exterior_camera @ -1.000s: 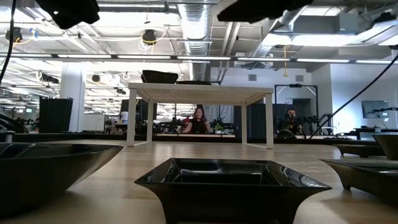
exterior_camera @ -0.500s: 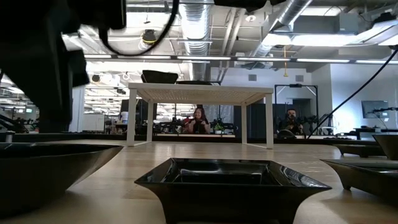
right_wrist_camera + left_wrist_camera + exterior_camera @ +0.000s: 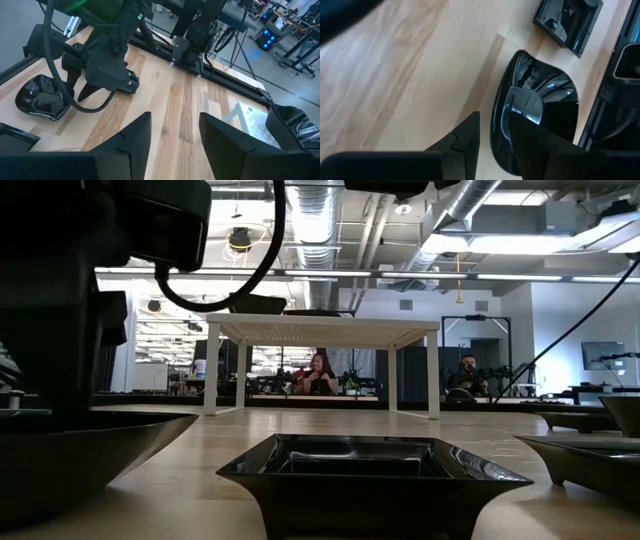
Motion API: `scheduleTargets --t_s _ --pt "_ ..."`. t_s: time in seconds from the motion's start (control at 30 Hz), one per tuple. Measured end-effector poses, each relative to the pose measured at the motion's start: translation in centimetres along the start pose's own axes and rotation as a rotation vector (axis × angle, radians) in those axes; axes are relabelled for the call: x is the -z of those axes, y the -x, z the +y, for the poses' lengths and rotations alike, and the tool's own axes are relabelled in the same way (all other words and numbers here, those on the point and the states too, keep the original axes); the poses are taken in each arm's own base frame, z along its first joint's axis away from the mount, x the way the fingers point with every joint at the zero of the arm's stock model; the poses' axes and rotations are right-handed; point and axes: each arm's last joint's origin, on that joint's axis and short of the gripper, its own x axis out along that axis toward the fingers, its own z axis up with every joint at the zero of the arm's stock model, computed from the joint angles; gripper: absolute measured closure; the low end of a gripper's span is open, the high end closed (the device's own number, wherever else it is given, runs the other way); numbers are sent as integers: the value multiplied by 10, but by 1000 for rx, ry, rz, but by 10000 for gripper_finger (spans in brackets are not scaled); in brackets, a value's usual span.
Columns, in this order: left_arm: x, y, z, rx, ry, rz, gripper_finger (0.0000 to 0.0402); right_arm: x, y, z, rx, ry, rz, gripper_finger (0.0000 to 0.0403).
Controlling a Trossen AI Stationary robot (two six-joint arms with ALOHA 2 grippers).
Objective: Pick & Place Mini shaped plates
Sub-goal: Stack the black leaf shaped plate on top of the black leaf shaped plate on the shelf
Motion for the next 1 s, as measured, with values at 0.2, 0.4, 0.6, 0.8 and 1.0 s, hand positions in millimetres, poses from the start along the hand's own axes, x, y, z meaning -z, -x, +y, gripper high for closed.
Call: scheduleTargets --t_s 0.2,0.4,0.6,0.8,1.0 --pt "3 0 -3 9 -7 3 296 0 0 0 0 0 0 242" --pt "8 1 -6 16 -21 8 296 0 0 0 -4 0 -1 242" --pt "12 1 -8 21 -31 10 296 0 0 0 -4 0 -1 242" --pt "10 1 -5 -5 -29 0 296 0 0 0 -4 -15 -1 242" --pt "13 -5 10 -50 -15 13 296 0 0 0 -4 -15 0 242"
